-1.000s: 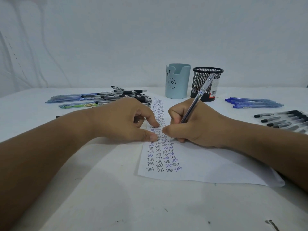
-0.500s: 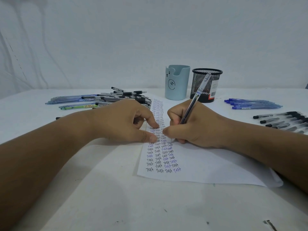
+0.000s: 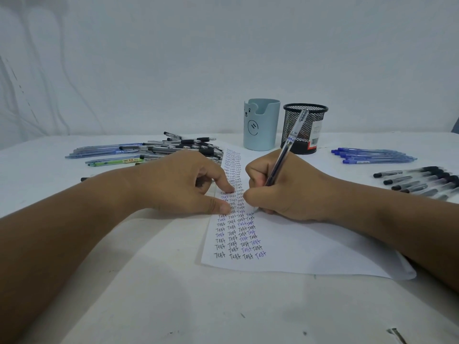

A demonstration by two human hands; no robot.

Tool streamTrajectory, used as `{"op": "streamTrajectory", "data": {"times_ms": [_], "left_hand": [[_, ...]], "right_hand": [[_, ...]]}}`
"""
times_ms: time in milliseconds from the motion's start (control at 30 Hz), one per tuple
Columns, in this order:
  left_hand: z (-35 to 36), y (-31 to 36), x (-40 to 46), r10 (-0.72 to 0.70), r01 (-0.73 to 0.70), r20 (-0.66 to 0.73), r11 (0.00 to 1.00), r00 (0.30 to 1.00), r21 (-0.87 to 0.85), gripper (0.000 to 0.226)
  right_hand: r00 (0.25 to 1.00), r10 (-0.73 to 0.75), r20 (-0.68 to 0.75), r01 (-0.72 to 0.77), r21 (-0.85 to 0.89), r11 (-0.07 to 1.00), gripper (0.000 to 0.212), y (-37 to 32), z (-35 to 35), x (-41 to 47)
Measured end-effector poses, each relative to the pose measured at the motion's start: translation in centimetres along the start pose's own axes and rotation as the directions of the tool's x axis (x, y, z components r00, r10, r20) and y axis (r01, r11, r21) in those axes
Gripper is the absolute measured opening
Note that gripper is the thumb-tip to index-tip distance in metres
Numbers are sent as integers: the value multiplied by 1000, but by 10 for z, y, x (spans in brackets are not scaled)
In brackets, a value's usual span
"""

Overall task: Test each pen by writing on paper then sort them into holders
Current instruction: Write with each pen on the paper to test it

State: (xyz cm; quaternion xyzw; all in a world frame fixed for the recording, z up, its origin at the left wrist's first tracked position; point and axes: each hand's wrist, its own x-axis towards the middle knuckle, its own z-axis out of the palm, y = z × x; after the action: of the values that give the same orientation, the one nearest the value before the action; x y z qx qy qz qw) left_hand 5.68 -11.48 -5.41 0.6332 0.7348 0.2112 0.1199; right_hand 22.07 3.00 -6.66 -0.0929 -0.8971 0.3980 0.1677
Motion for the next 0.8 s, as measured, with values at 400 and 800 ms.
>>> {"op": "streamTrajectory", "data": {"times_ms": [400, 800], "left_hand": [[10, 10, -1, 29, -29, -51, 1000, 998, 1, 32], [16, 14, 7, -19, -75, -187, 873, 982, -482, 40]], "right_hand": [[987, 11, -158, 51, 384, 922, 23, -27, -50, -7], [982, 23, -189, 90, 568, 818, 17, -14, -20, -6]]}}
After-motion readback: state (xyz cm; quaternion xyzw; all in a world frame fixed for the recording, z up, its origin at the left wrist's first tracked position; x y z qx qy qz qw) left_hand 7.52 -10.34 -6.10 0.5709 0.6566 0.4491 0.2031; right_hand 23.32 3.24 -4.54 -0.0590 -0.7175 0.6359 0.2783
